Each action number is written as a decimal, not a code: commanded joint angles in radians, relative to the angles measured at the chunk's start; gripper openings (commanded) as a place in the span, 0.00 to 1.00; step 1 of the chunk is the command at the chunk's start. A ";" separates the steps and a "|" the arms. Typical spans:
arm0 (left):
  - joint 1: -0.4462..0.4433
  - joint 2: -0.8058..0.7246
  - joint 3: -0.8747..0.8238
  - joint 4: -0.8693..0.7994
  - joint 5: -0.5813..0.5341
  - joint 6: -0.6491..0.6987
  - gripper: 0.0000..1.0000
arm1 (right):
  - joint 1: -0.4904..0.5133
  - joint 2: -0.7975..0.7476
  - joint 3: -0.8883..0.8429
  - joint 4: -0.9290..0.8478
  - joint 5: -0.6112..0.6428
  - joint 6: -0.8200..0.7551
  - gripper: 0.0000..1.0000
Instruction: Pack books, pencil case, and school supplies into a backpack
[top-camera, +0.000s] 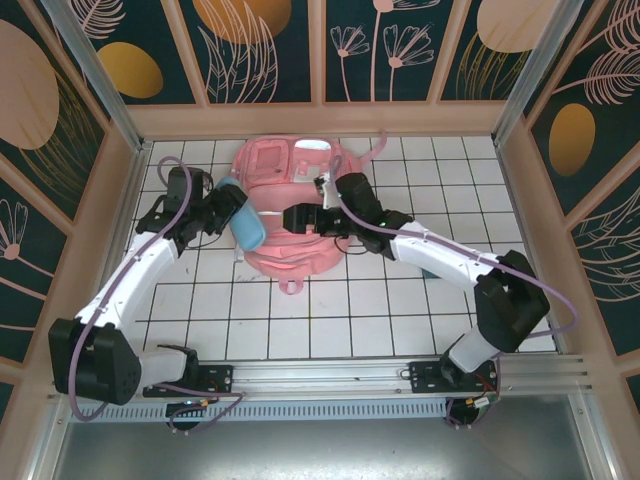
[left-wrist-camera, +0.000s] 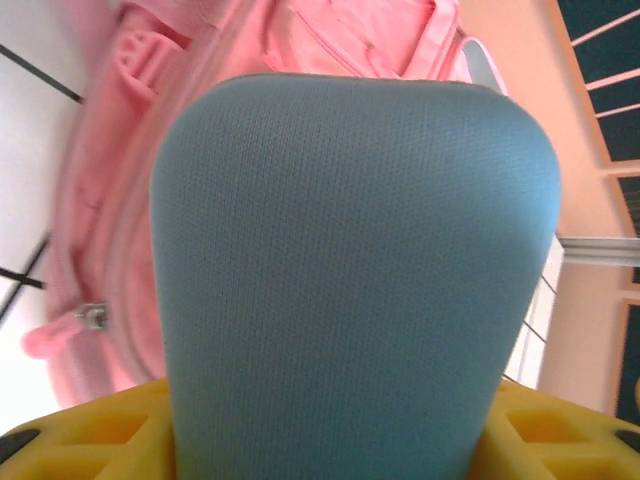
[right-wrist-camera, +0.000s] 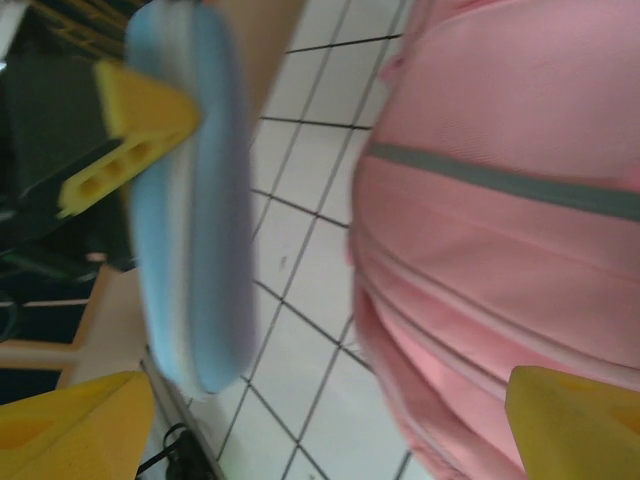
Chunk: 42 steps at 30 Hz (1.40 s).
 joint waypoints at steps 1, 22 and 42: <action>-0.015 0.032 0.028 0.134 0.084 -0.070 0.58 | 0.026 0.056 0.060 0.122 -0.023 0.027 0.89; -0.039 0.063 0.051 0.113 0.051 0.110 0.92 | 0.011 0.101 0.069 0.179 0.049 0.045 0.30; -0.364 0.265 0.234 -0.184 -0.163 1.019 0.86 | -0.447 -0.296 -0.295 0.019 -0.018 0.133 0.31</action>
